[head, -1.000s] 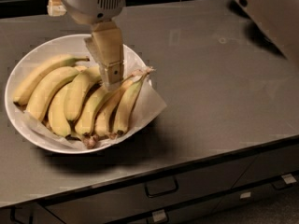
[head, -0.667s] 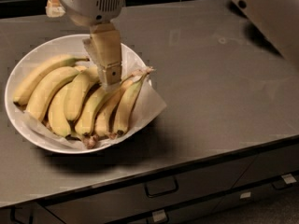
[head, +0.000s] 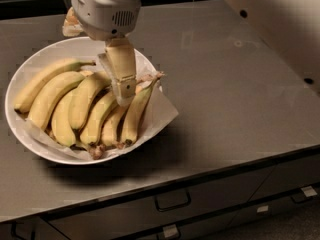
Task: Pick banana from white bowl
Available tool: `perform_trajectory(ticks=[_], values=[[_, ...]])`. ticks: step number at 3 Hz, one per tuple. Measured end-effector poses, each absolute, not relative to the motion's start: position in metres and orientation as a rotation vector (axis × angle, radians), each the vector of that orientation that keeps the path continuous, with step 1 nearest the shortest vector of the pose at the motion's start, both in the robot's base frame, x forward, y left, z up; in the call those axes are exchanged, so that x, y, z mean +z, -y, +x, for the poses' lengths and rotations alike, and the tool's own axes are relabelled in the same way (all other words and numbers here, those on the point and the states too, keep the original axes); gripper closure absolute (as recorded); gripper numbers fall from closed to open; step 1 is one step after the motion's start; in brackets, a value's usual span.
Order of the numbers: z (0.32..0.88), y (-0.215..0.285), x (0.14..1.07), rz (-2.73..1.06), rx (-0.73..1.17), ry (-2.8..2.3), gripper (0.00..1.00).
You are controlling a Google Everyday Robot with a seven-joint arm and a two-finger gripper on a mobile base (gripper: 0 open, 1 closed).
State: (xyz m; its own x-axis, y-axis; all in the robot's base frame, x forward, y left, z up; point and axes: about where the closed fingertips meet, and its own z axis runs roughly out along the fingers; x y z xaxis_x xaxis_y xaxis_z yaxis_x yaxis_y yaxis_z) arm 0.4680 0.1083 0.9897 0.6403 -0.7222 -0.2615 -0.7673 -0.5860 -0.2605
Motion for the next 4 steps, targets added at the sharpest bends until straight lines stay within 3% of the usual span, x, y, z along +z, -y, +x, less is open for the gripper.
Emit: perform_trajectory(ticks=[3, 4], values=[[0.475, -0.108, 0.971, -2.556, 0.256, -1.283, 0.00], [0.478, -0.110, 0.970, -2.540, 0.265, -1.257, 0.08]])
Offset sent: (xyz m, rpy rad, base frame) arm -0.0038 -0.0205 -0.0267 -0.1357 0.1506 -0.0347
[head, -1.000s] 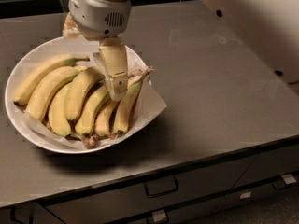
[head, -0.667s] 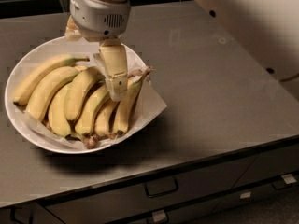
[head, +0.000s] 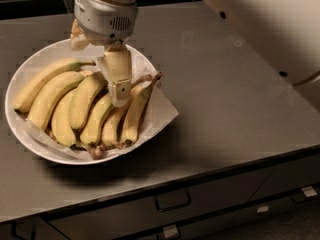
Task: Pick banana from white bowl
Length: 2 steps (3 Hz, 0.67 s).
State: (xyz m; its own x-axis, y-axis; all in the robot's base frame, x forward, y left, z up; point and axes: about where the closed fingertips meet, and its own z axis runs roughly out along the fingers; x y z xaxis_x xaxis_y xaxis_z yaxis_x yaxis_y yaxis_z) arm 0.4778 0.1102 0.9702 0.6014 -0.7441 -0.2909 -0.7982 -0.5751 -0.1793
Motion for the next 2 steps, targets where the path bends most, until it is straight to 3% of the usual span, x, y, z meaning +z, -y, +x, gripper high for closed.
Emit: perform_trajectory(ticks=[2], values=[[0.4793, -0.1114, 0.9687, -2.539, 0.265, -1.240, 0.07]])
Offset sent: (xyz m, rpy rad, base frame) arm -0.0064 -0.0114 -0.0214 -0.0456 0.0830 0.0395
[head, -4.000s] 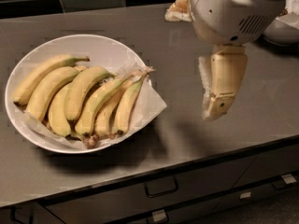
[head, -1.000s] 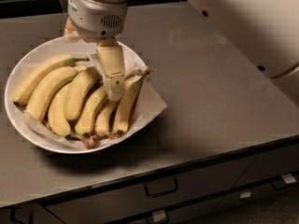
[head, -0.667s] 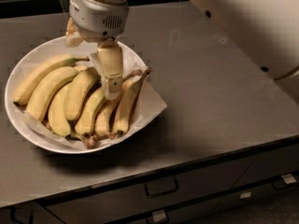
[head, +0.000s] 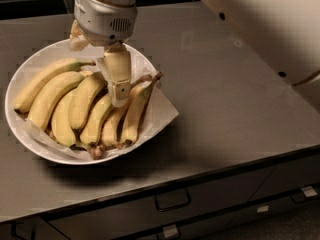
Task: Pick banana from white bowl
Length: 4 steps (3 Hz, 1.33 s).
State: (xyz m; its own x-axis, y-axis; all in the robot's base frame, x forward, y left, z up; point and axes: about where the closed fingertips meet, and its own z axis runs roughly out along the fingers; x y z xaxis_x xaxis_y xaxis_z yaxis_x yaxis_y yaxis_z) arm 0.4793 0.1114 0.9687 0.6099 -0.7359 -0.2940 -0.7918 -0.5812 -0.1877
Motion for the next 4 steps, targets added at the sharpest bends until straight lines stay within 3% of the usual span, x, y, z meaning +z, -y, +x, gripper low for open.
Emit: perform_trajectory(ticks=[1, 2, 3, 4], values=[[0.479, -0.113, 0.958, -2.563, 0.307, -1.242, 0.11], [0.479, -0.114, 0.949, -2.579, 0.349, -1.246, 0.00], [0.479, -0.114, 0.949, -2.579, 0.349, -1.246, 0.00], [0.487, -0.120, 0.941, -2.562, 0.376, -1.242, 0.10]])
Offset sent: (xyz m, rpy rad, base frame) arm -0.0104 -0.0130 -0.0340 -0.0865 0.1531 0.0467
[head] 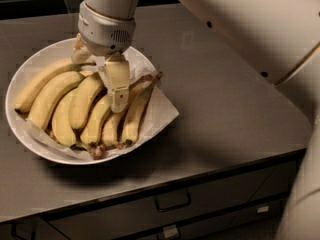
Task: Pick banana from white bowl
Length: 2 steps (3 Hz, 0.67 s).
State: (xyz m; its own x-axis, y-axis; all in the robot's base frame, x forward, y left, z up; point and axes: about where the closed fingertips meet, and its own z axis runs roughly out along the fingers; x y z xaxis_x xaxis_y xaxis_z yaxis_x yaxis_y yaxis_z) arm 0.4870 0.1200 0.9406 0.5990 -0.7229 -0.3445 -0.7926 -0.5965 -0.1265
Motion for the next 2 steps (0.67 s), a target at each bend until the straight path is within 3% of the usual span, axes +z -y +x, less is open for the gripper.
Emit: perform_trajectory(ticks=[2], values=[[0.4909, -0.1203, 0.9322, -2.550, 0.404, -1.250, 0.14]])
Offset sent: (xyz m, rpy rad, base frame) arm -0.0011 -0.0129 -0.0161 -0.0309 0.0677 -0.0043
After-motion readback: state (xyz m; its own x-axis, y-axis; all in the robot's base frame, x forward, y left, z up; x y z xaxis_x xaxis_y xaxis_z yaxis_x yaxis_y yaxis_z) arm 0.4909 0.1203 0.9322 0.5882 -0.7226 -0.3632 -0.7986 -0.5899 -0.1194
